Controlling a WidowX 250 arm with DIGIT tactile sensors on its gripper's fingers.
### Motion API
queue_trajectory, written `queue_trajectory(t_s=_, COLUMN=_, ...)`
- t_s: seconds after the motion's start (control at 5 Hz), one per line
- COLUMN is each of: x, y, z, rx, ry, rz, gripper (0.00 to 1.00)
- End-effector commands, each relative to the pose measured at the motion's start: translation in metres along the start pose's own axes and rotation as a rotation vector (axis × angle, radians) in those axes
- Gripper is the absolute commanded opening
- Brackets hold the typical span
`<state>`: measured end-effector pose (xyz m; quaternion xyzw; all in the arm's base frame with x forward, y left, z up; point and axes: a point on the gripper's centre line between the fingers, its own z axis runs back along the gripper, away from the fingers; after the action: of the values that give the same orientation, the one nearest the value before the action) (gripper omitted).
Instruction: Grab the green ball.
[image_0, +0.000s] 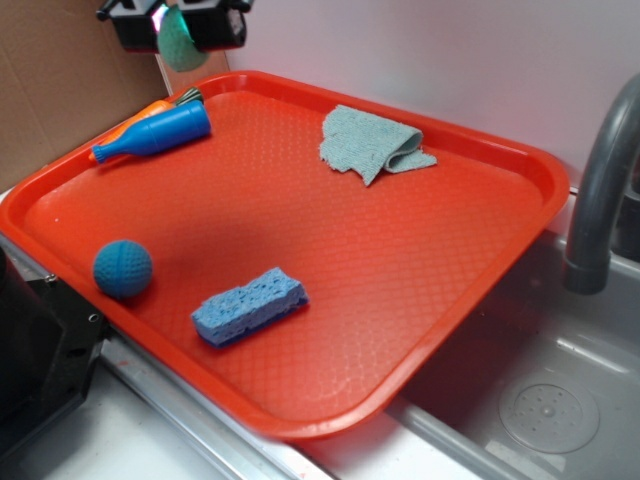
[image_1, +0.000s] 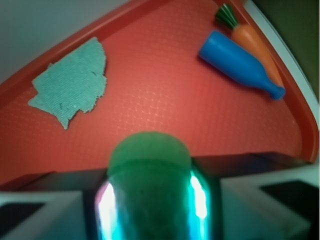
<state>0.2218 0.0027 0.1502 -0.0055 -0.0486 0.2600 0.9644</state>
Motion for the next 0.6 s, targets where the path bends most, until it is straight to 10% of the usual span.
queue_trajectory(t_s=0.0, x=-0.005, y=-0.007, z=0.001, rx=0.115, ry=-0.008, rz=-0.379, gripper=0.0)
queue_trajectory(t_s=0.4, x=-0.007, y=0.011, z=-0.018, rx=0.089, ry=-0.03, rz=-0.456, gripper=0.0)
